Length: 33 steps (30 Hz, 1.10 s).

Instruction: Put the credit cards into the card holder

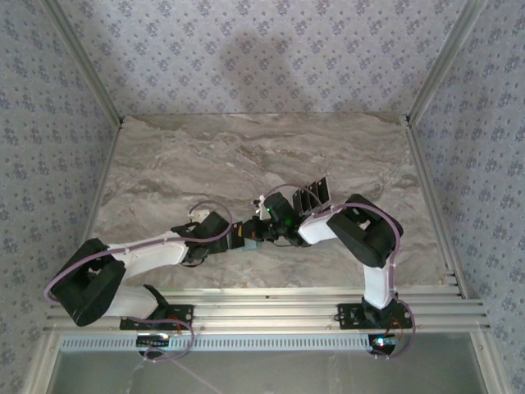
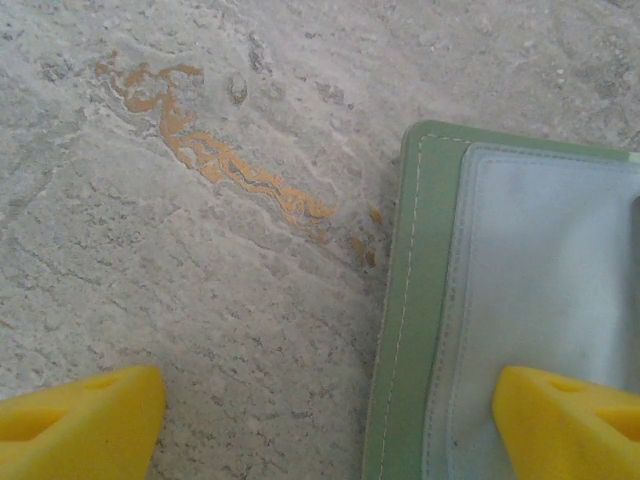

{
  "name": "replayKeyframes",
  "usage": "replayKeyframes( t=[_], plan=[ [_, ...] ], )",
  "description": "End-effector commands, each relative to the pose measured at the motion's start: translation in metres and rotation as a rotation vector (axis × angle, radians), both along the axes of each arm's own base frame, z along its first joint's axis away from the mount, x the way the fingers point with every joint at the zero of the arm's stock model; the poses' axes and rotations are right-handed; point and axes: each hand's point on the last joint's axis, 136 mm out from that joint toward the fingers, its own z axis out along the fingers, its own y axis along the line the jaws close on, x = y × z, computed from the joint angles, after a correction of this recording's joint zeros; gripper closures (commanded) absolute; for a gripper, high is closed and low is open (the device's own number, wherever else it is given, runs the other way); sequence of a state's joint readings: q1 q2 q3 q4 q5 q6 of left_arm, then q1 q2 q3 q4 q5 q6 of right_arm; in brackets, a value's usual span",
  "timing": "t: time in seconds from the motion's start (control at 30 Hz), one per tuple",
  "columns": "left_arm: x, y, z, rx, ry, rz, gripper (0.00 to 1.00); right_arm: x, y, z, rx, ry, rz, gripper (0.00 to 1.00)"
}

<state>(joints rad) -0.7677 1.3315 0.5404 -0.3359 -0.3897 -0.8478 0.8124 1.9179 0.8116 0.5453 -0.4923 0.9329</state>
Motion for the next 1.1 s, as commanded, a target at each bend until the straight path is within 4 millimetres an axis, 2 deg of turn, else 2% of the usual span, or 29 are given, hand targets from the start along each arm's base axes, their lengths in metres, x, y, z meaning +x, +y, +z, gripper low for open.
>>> replayKeyframes(
  t=[0.0,0.1,0.17,0.37,0.63,0.83,1.07],
  plan=[
    [-0.017,0.013,-0.016,0.059,0.072,-0.002,0.14,-0.010,-0.012,-0.014,-0.102,0.031,0.005,0.76],
    [-0.016,0.014,-0.015,0.055,0.066,0.002,0.14,-0.009,-0.015,-0.004,-0.124,0.008,0.012,0.57],
    [-0.016,0.014,-0.013,0.052,0.062,0.004,0.14,-0.008,-0.017,0.002,-0.145,-0.007,0.018,0.49],
    [-0.013,0.015,-0.006,0.037,0.033,0.022,0.14,-0.002,-0.025,0.014,-0.229,-0.039,0.026,0.42],
    [-0.008,0.018,0.000,0.012,0.015,0.047,0.14,0.000,-0.029,0.009,-0.307,-0.034,0.031,0.46],
    [-0.011,0.019,-0.004,0.001,0.020,0.045,0.14,-0.002,-0.022,0.005,-0.306,-0.026,0.039,0.60],
    [-0.014,0.021,-0.008,-0.007,0.018,0.048,0.14,-0.001,-0.014,0.010,-0.307,-0.042,0.053,0.68]
  ],
)
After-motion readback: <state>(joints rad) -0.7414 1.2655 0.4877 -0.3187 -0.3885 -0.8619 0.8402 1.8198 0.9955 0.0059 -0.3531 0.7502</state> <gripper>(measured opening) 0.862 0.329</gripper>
